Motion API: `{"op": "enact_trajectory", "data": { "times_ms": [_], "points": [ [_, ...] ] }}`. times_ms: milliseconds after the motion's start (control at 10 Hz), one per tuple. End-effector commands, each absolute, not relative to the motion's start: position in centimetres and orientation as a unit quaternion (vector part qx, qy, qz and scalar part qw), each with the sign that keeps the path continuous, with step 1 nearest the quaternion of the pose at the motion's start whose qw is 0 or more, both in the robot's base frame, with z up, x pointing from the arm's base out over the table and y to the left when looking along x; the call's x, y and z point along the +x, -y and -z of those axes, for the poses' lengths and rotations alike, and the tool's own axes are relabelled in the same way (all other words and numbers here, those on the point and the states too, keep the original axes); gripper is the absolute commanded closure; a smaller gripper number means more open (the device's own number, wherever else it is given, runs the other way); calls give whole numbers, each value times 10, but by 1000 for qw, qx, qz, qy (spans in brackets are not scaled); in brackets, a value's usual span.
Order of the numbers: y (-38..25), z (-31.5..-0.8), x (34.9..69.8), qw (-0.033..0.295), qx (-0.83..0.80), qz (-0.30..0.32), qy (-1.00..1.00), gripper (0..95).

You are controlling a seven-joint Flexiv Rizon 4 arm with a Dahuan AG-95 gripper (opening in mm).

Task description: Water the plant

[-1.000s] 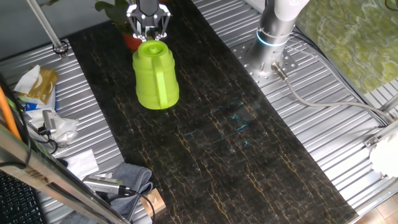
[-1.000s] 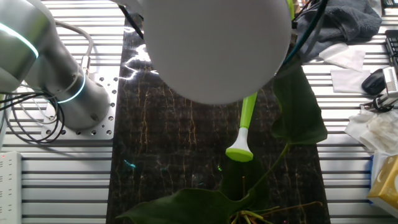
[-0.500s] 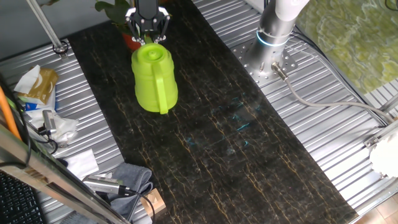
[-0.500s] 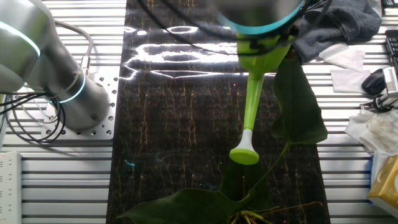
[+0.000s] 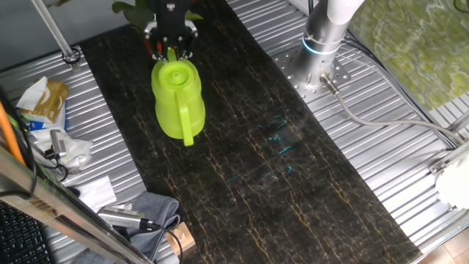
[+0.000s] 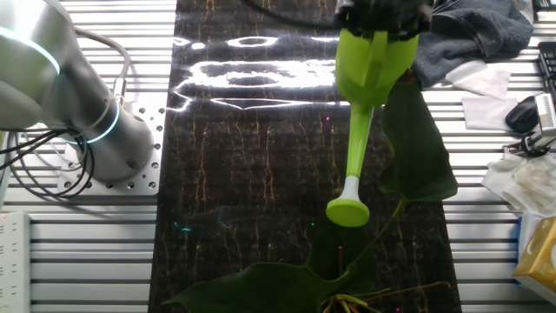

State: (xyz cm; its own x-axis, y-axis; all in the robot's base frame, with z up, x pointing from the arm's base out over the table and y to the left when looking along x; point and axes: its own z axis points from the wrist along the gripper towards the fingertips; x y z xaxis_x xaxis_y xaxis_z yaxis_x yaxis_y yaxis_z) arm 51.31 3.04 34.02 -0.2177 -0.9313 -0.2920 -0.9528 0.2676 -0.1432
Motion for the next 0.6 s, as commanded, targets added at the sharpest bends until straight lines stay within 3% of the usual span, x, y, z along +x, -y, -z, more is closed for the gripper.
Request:
{"op": "enact_trajectory", "data": {
  "times_ms": [100,600],
  "points": [
    [-39,-340,515,108,-590,4,-800,950],
    [-63,-340,513,68,-573,41,-815,950]
  ]
}}
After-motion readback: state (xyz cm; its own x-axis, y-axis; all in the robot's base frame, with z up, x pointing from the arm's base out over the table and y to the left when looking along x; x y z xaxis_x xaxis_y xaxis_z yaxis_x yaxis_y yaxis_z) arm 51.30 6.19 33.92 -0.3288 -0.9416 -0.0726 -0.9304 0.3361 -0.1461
